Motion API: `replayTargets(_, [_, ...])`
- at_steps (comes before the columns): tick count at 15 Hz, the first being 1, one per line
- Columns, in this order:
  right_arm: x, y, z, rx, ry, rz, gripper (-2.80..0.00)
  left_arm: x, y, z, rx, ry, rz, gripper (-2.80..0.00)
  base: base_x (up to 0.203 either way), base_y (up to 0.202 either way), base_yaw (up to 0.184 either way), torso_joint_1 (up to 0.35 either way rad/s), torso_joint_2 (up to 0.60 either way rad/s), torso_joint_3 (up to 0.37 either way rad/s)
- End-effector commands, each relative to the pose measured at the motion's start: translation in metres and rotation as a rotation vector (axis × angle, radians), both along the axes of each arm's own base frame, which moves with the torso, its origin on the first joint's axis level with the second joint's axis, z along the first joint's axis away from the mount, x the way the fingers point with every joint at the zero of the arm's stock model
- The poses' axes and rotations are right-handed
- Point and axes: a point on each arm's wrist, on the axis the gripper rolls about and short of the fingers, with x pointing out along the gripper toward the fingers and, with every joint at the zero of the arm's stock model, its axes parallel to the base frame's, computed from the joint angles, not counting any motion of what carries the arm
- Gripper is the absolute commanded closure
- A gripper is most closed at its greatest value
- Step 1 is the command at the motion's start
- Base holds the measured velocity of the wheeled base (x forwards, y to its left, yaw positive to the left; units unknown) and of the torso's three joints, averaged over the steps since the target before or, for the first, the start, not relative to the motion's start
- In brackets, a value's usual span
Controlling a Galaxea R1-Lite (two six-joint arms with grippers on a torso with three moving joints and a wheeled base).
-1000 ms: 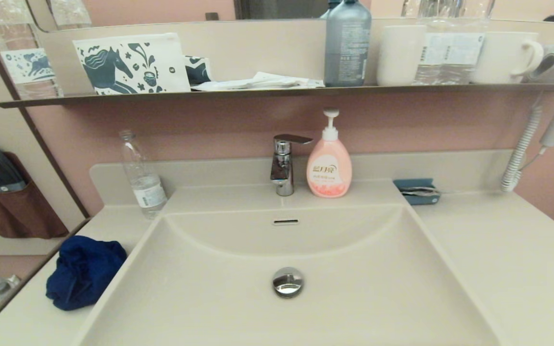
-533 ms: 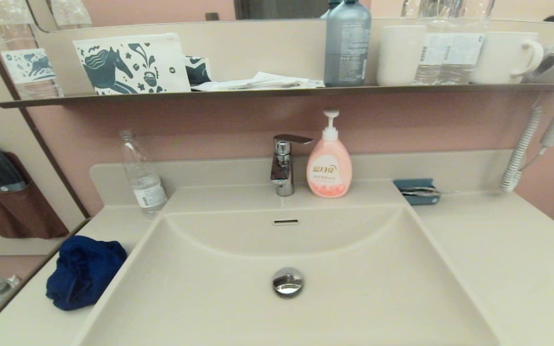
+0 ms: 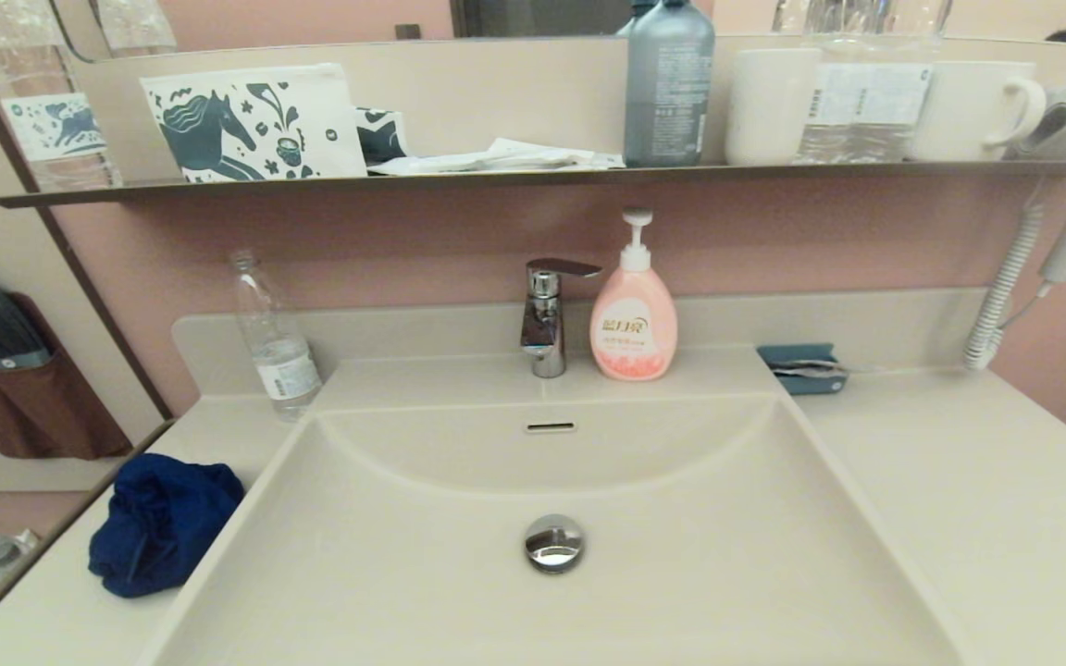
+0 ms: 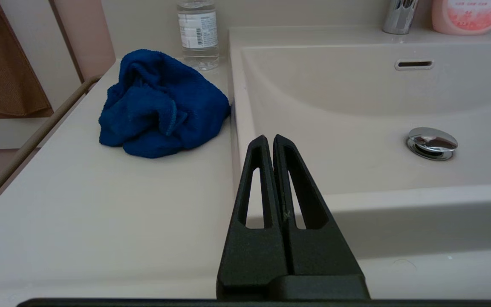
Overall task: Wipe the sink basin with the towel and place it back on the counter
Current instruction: Pick up the cloth
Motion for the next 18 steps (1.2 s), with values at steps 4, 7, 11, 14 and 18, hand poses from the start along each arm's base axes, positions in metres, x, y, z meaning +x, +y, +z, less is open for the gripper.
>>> replayTargets(4, [0.005, 0.000, -0.012, -0.007, 0.024, 0.011, 0.00, 0.000, 0.000, 0.000, 0.000, -0.001, 0.000, 0.00, 0.000, 0.000, 0.000, 0.000, 0.00, 0.000])
replayTargets(7, [0.007, 0.001, -0.013, -0.050, 0.011, 0.034, 0.00, 0.000, 0.000, 0.000, 0.000, -0.001, 0.000, 0.00, 0.000, 0.000, 0.000, 0.000, 0.00, 0.000])
replayTargets(11, [0.009, 0.001, -0.019, -0.079, 0.010, 0.062, 0.00, 0.000, 0.000, 0.000, 0.000, -0.001, 0.000, 0.00, 0.000, 0.000, 0.000, 0.000, 0.00, 0.000])
replayTargets(14, [0.010, 0.002, -0.020, -0.108, 0.002, 0.070, 0.00, 0.000, 0.000, 0.000, 0.000, -0.001, 0.000, 0.00, 0.000, 0.000, 0.000, 0.000, 0.00, 0.000])
replayTargets(18, [0.010, 0.002, -0.022, -0.103, 0.015, 0.090, 0.00, 0.000, 0.000, 0.000, 0.000, -0.001, 0.000, 0.00, 0.000, 0.000, 0.000, 0.000, 0.00, 0.000])
